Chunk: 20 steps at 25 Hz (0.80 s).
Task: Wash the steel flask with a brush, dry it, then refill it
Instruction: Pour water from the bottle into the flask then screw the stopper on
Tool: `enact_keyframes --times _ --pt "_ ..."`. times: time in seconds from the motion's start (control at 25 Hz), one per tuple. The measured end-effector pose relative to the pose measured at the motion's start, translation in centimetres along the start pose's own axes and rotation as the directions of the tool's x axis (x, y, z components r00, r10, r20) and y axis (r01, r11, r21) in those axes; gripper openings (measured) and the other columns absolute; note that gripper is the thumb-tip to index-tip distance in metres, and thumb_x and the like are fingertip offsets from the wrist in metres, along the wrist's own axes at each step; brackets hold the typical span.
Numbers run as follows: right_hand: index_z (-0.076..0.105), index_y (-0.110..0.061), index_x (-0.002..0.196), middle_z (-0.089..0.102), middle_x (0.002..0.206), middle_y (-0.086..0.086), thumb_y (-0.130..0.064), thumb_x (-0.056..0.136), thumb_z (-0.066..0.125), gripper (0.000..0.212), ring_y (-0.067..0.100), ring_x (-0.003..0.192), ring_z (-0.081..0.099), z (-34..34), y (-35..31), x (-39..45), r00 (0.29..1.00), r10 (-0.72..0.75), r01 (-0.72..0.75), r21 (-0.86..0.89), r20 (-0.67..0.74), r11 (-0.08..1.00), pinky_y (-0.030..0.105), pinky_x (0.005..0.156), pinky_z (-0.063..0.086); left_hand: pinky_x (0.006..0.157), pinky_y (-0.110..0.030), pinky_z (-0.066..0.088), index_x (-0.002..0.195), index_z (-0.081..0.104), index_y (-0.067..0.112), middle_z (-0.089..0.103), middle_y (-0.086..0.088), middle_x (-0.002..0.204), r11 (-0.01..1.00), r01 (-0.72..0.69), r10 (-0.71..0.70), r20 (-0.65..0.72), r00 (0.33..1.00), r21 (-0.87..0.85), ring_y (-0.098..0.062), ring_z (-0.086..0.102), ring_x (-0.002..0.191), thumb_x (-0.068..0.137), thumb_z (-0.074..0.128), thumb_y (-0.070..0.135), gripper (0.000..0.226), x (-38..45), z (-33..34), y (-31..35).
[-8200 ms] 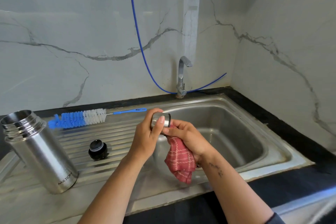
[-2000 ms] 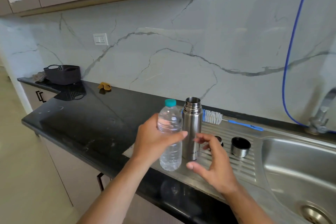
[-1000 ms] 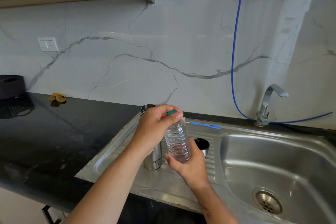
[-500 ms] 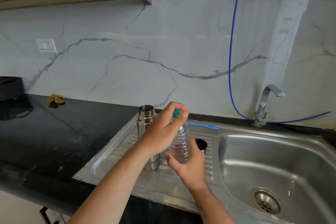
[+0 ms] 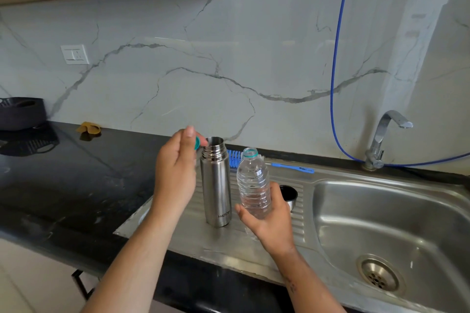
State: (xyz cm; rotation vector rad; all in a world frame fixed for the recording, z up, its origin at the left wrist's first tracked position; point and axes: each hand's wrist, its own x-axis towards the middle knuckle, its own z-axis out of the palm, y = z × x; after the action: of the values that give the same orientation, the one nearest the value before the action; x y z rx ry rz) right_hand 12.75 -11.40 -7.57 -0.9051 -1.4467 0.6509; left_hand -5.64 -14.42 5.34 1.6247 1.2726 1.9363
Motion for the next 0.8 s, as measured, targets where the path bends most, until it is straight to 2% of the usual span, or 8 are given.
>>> enact_keyframes --times 0.08,0.16,0.24,0.36,0.48,0.52,0.64,0.8 --pt "0.059 -0.021 0.109 0.075 0.095 -0.009 -0.021 0.071 0.094 0.052 0.010 0.084 0.074 0.0 0.1 0.0 1.000 0.005 -0.005 -0.006 0.002 1.000 0.033 0.076 0.059 0.054 -0.032 0.033 0.086 0.074 0.019 0.047 0.012 0.051 0.969 0.096 -0.102 0.015 0.995 0.228 -0.005 0.041 0.049 0.108 0.048 0.039 0.039 0.0 -2.0 -2.9" --pt "0.059 -0.020 0.109 0.075 0.096 -0.010 -0.021 0.071 0.094 0.053 0.009 0.085 0.073 0.1 0.1 -0.1 1.000 0.010 -0.010 -0.009 0.006 1.000 0.029 0.076 0.059 0.056 -0.033 0.035 0.079 0.076 0.021 0.045 -0.001 0.051 0.880 0.223 -0.268 0.050 0.962 0.420 -0.019 0.046 0.050 0.102 0.059 0.039 0.034 -0.3 -3.8 -6.3" --pt "0.058 -0.020 0.110 0.074 0.097 -0.011 -0.020 0.070 0.094 0.053 0.009 0.085 0.073 0.3 0.1 -0.2 1.000 0.013 -0.013 -0.007 0.010 1.000 0.025 0.075 0.058 0.061 -0.032 0.043 0.077 0.076 0.015 0.059 -0.010 0.059 0.787 0.345 -0.432 0.058 0.900 0.511 -0.029 0.061 0.059 0.094 0.071 0.038 0.030 -1.0 -5.0 -9.1" --pt "0.058 -0.019 0.110 0.074 0.096 -0.013 -0.017 0.071 0.094 0.053 0.007 0.083 0.073 0.4 0.0 -0.3 1.000 0.020 -0.020 -0.013 0.014 1.000 0.022 0.073 0.056 0.054 -0.024 0.047 0.083 0.074 0.016 0.073 -0.003 0.074 0.653 0.482 -0.608 0.025 0.793 0.584 -0.016 0.067 0.062 0.084 0.083 0.035 0.022 -2.0 -5.4 -11.4" --pt "0.057 -0.019 0.107 0.074 0.094 -0.013 -0.013 0.071 0.092 0.050 0.006 0.080 0.072 0.4 0.0 -0.4 1.000 0.027 -0.027 -0.007 0.011 1.000 0.020 0.072 0.054 0.048 -0.018 0.045 0.084 0.074 0.016 0.075 -0.002 0.078 0.538 0.476 -0.679 0.022 0.734 0.695 -0.010 0.067 0.060 0.081 0.086 0.037 0.025 -1.9 -5.6 -12.7" --pt "0.057 -0.019 0.107 0.074 0.094 -0.013 -0.013 0.072 0.092 0.050 0.006 0.080 0.071 0.4 -0.1 -0.4 1.000 0.027 -0.027 -0.008 0.011 1.000 0.019 0.072 0.054 0.052 -0.021 0.049 0.084 0.074 0.017 0.075 -0.001 0.081 0.500 0.453 -0.699 0.034 0.715 0.738 -0.012 0.069 0.063 0.080 0.086 0.040 0.027 -1.8 -5.6 -12.8" --pt "0.057 -0.019 0.107 0.074 0.094 -0.013 -0.013 0.072 0.092 0.050 0.006 0.080 0.072 0.3 -0.1 -0.4 1.000 0.021 -0.021 -0.010 0.012 1.000 0.018 0.071 0.053 0.079 -0.035 0.061 0.083 0.074 0.021 0.075 0.000 0.085 0.408 0.363 -0.715 0.045 0.698 0.838 -0.016 0.071 0.076 0.075 0.089 0.045 0.029 -1.6 -5.6 -13.4" --pt "0.057 -0.020 0.108 0.074 0.096 -0.013 -0.014 0.072 0.093 0.052 0.006 0.081 0.072 0.3 -0.3 -0.5 1.000 0.024 -0.024 -0.014 0.013 1.000 0.019 0.071 0.055 0.084 -0.038 0.060 0.085 0.072 0.021 0.073 0.002 0.086 0.324 0.365 -0.734 -0.012 0.679 0.873 -0.017 0.070 0.081 0.074 0.089 0.049 0.034 -1.9 -5.8 -13.7"
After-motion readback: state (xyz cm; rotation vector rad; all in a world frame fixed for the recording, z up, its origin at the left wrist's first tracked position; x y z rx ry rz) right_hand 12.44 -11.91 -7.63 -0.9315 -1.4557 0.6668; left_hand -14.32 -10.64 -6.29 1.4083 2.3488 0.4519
